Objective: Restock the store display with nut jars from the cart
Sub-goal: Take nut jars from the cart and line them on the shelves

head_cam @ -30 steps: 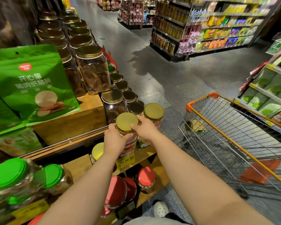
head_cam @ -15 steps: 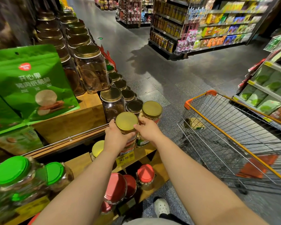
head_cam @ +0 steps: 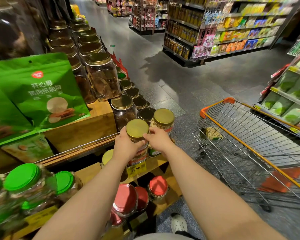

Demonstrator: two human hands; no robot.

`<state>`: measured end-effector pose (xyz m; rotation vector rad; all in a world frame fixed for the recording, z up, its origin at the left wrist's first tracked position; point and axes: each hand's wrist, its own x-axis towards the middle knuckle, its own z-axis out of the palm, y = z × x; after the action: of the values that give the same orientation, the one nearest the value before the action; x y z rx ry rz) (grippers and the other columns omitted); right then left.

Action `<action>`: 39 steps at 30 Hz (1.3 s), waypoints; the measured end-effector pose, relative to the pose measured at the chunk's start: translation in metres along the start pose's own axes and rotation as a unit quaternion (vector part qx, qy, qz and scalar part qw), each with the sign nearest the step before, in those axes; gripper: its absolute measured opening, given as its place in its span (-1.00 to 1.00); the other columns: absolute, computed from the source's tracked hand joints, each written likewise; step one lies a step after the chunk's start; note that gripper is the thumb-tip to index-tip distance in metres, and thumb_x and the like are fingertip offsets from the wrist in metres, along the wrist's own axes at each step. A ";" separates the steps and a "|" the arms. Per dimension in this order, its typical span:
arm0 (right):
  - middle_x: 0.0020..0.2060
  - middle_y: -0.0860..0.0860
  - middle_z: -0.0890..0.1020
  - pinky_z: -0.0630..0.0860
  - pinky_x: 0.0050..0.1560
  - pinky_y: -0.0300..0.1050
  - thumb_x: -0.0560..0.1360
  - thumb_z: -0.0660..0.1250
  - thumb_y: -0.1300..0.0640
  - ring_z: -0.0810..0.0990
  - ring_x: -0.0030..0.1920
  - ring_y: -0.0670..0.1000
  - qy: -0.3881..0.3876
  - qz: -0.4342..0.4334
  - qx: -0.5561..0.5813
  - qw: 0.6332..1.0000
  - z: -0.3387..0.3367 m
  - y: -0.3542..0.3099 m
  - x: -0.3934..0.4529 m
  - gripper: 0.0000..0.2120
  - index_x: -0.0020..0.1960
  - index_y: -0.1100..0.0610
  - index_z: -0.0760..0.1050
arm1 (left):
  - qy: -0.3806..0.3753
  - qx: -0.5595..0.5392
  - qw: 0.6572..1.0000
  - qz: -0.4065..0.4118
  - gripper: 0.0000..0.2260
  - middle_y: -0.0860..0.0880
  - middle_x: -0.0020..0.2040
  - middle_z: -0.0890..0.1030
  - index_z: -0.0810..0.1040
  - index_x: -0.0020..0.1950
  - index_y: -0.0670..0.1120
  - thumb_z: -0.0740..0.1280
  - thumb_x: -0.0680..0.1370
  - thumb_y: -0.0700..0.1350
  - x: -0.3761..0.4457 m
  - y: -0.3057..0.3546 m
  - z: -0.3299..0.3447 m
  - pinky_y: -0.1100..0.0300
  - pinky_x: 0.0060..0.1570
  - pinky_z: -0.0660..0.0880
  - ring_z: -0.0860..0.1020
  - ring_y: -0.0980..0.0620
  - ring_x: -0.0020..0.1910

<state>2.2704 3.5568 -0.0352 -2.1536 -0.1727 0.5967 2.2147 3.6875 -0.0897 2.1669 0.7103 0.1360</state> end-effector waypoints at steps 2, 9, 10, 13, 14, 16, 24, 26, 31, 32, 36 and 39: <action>0.41 0.09 0.51 0.46 0.38 0.12 0.63 0.32 0.04 0.48 0.38 0.12 -0.001 -0.001 0.003 1.000 -0.001 0.000 -0.001 -0.49 0.54 0.10 0.34 | 0.001 0.010 1.000 -0.008 -0.04 -0.22 0.49 0.36 0.05 0.64 -0.07 0.55 0.44 0.16 -0.002 0.003 -0.001 -0.04 0.33 0.44 0.42 -0.20 0.41; 0.46 0.08 0.46 0.42 0.43 0.10 0.63 0.32 0.01 0.44 0.43 0.12 -0.007 -0.011 -0.003 1.000 -0.005 -0.001 0.000 -0.46 0.56 0.12 0.32 | 0.006 0.007 1.000 -0.016 -0.05 -0.24 0.49 0.36 0.03 0.66 -0.04 0.52 0.47 0.19 -0.004 0.011 -0.004 -0.09 0.34 0.49 0.46 -0.21 0.39; 0.46 0.09 0.46 0.41 0.43 0.11 0.63 0.31 0.01 0.44 0.44 0.12 -0.009 -0.010 -0.007 1.000 -0.005 -0.001 0.000 -0.46 0.56 0.12 0.31 | 0.007 0.004 1.000 -0.016 -0.05 -0.23 0.47 0.38 0.04 0.66 -0.04 0.52 0.46 0.19 -0.004 0.012 -0.005 -0.10 0.33 0.50 0.47 -0.20 0.38; 0.48 0.09 0.44 0.39 0.45 0.13 0.64 0.30 0.03 0.42 0.46 0.13 -0.017 -0.009 -0.007 1.000 -0.006 -0.002 0.001 -0.46 0.57 0.13 0.29 | 0.010 0.001 1.000 -0.010 -0.09 -0.19 0.41 0.46 0.11 0.64 -0.01 0.52 0.45 0.20 -0.005 0.013 -0.007 -0.10 0.27 0.55 0.52 -0.17 0.32; 0.48 0.09 0.44 0.40 0.45 0.12 0.65 0.29 0.04 0.42 0.45 0.13 -0.019 -0.011 -0.004 1.000 -0.007 -0.002 0.001 -0.47 0.57 0.13 0.30 | 0.010 0.003 1.000 -0.008 -0.12 -0.18 0.40 0.48 0.13 0.63 0.00 0.51 0.46 0.20 -0.005 0.013 -0.007 -0.10 0.26 0.55 0.52 -0.16 0.31; 0.45 0.09 0.46 0.41 0.44 0.12 0.65 0.26 0.07 0.44 0.43 0.12 -0.026 -0.013 0.004 1.000 -0.007 -0.004 0.002 -0.51 0.56 0.11 0.32 | 0.007 0.020 1.000 -0.006 -0.16 -0.18 0.39 0.49 0.17 0.62 -0.01 0.49 0.48 0.20 -0.005 0.014 -0.008 -0.09 0.27 0.54 0.51 -0.16 0.33; 0.45 0.08 0.47 0.41 0.38 0.04 0.66 0.24 0.07 0.44 0.43 0.10 -0.040 -0.010 0.013 0.999 -0.007 -0.003 0.003 -0.52 0.56 0.11 0.32 | -0.009 0.046 0.999 -0.010 -0.21 -0.15 0.46 0.48 0.18 0.64 -0.05 0.45 0.53 0.16 -0.004 0.016 -0.007 -0.04 0.31 0.49 0.47 -0.17 0.40; 0.46 0.08 0.46 0.40 0.35 0.02 0.67 0.24 0.08 0.44 0.42 0.10 -0.042 -0.009 0.014 0.999 -0.007 -0.001 0.003 -0.53 0.55 0.11 0.33 | -0.009 0.048 0.999 -0.013 -0.23 -0.14 0.47 0.47 0.18 0.64 -0.05 0.45 0.54 0.14 -0.005 0.017 -0.007 -0.04 0.32 0.48 0.47 -0.17 0.41; 0.47 0.08 0.46 0.39 0.41 0.04 0.67 0.23 0.11 0.43 0.44 0.10 -0.043 -0.011 0.027 0.999 -0.008 0.001 0.004 -0.56 0.53 0.13 0.37 | -0.015 0.044 0.999 -0.016 -0.25 -0.15 0.48 0.46 0.17 0.65 -0.06 0.43 0.56 0.12 -0.006 0.020 -0.010 -0.02 0.34 0.43 0.44 -0.17 0.43; 0.48 0.08 0.45 0.38 0.44 0.06 0.66 0.24 0.10 0.42 0.45 0.10 -0.041 -0.011 0.030 0.999 -0.008 0.001 0.005 -0.55 0.54 0.12 0.36 | -0.015 0.043 0.999 -0.016 -0.25 -0.15 0.48 0.46 0.17 0.65 -0.06 0.43 0.57 0.11 -0.006 0.020 -0.010 -0.02 0.33 0.43 0.44 -0.17 0.43; 0.49 0.08 0.44 0.37 0.43 0.05 0.66 0.24 0.10 0.40 0.46 0.10 -0.040 -0.007 0.034 0.999 -0.009 0.002 0.004 -0.54 0.55 0.12 0.35 | -0.012 0.050 0.999 -0.011 -0.26 -0.15 0.47 0.47 0.17 0.64 -0.07 0.43 0.57 0.08 -0.008 0.022 -0.009 0.00 0.31 0.46 0.47 -0.16 0.41; 0.47 0.08 0.45 0.38 0.38 0.02 0.67 0.24 0.10 0.42 0.44 0.09 -0.041 -0.009 0.032 0.999 -0.009 0.002 0.003 -0.55 0.54 0.12 0.36 | -0.011 0.057 0.998 -0.009 -0.26 -0.15 0.45 0.49 0.18 0.64 -0.07 0.44 0.57 0.08 -0.008 0.022 -0.008 0.00 0.28 0.49 0.49 -0.15 0.38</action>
<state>2.2775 3.5497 -0.0336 -2.0654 -0.2142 0.6712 2.2147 3.6778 -0.0667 2.2662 0.7396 0.0641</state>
